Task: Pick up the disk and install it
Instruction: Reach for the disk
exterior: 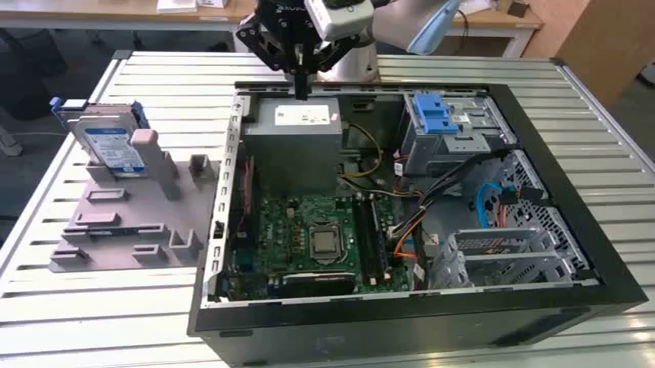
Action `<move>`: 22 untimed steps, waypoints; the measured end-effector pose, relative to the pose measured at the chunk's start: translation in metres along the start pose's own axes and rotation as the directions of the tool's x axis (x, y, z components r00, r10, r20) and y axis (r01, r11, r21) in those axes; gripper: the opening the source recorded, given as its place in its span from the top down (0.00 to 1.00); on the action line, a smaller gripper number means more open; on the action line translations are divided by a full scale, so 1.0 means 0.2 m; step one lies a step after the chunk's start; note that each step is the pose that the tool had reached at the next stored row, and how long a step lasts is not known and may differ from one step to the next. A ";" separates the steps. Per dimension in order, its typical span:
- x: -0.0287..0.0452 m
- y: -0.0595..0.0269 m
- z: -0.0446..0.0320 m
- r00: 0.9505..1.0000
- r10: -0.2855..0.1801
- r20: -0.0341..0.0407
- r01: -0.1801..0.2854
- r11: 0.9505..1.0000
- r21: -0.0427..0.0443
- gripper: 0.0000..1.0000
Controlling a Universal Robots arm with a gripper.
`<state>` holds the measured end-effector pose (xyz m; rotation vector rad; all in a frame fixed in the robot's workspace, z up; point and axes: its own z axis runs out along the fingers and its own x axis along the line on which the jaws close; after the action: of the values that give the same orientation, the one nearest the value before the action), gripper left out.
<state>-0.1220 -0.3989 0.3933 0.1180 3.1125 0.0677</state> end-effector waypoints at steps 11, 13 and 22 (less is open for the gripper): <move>0.023 0.000 0.000 1.000 0.000 0.000 0.000 1.000 0.000 0.89; 0.031 0.000 0.000 1.000 0.000 0.000 0.000 1.000 0.000 0.89; 0.074 0.001 0.000 1.000 0.000 0.000 0.000 1.000 0.000 0.89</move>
<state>-0.1366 -0.3976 0.3928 0.1180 3.1125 0.0677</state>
